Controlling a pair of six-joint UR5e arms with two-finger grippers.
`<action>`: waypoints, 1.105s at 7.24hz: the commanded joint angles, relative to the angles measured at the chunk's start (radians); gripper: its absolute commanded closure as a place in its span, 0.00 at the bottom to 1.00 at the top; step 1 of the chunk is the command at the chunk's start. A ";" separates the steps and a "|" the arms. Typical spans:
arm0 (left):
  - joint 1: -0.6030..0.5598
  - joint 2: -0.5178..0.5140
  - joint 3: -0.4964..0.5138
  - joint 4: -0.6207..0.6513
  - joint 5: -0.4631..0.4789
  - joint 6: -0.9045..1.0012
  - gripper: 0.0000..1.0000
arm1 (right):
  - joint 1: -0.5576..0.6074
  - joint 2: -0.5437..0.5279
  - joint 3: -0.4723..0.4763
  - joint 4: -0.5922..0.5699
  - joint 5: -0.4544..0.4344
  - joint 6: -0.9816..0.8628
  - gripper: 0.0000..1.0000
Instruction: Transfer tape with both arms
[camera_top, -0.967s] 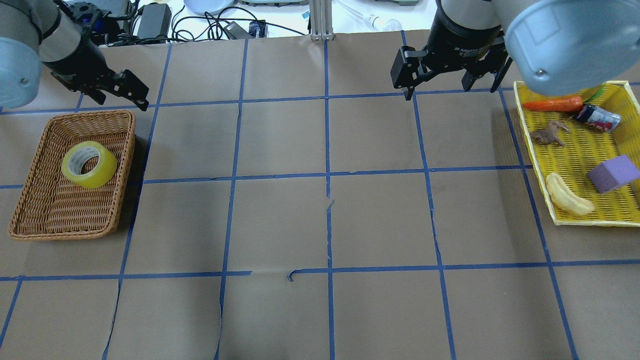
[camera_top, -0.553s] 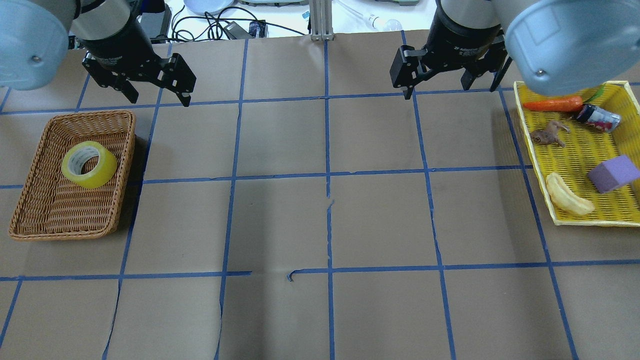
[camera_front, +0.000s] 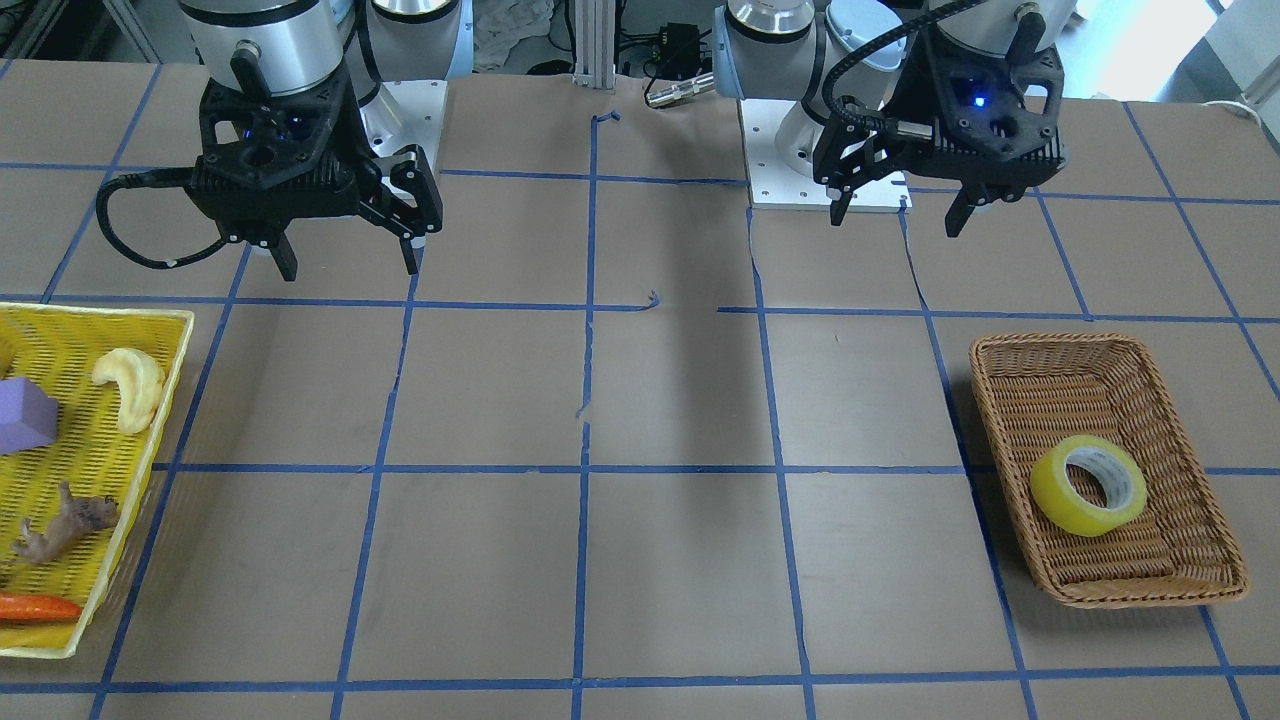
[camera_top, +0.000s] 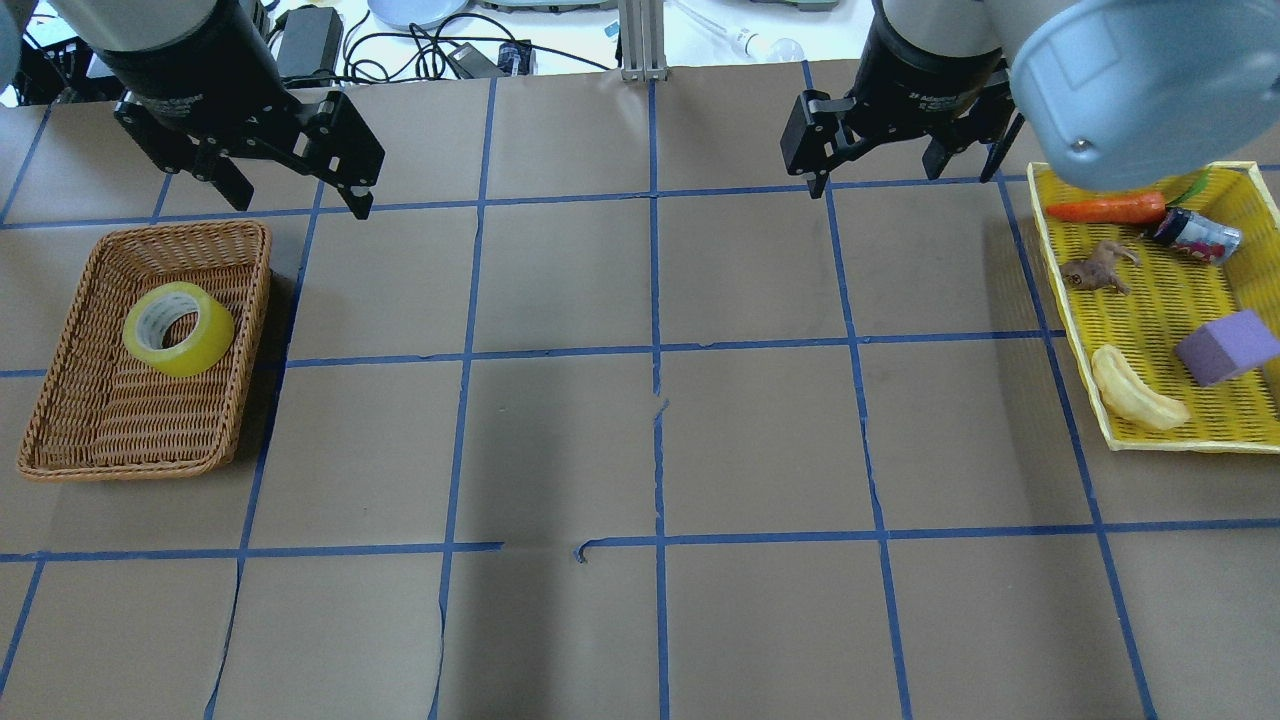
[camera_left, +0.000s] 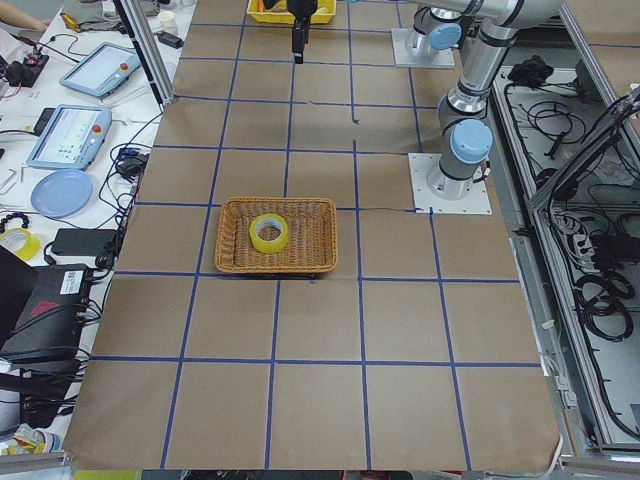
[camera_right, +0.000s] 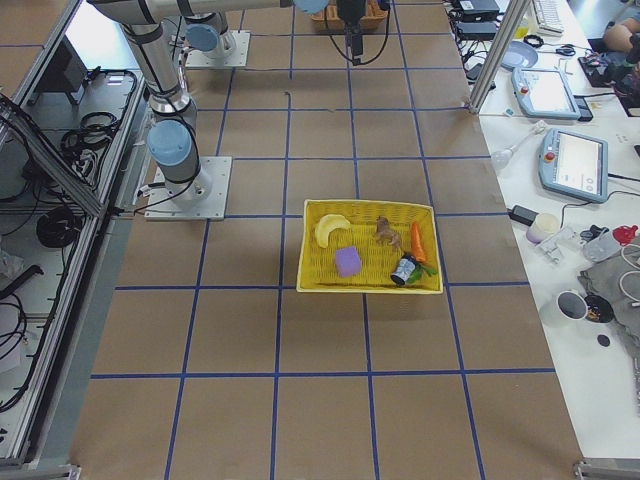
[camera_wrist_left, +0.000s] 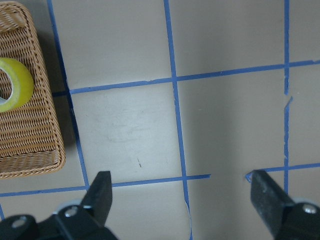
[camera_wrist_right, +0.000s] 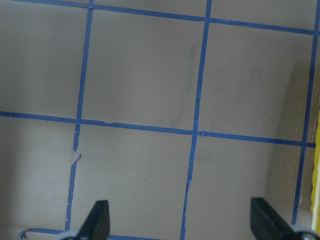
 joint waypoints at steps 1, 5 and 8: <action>0.000 -0.012 -0.020 0.117 -0.004 0.010 0.00 | 0.000 0.008 -0.010 -0.002 0.000 0.007 0.00; 0.000 -0.005 -0.053 0.128 -0.003 0.006 0.00 | 0.000 0.002 -0.006 0.004 -0.003 0.005 0.00; 0.000 0.000 -0.057 0.118 0.000 0.003 0.00 | 0.001 0.001 -0.003 0.003 0.000 0.007 0.00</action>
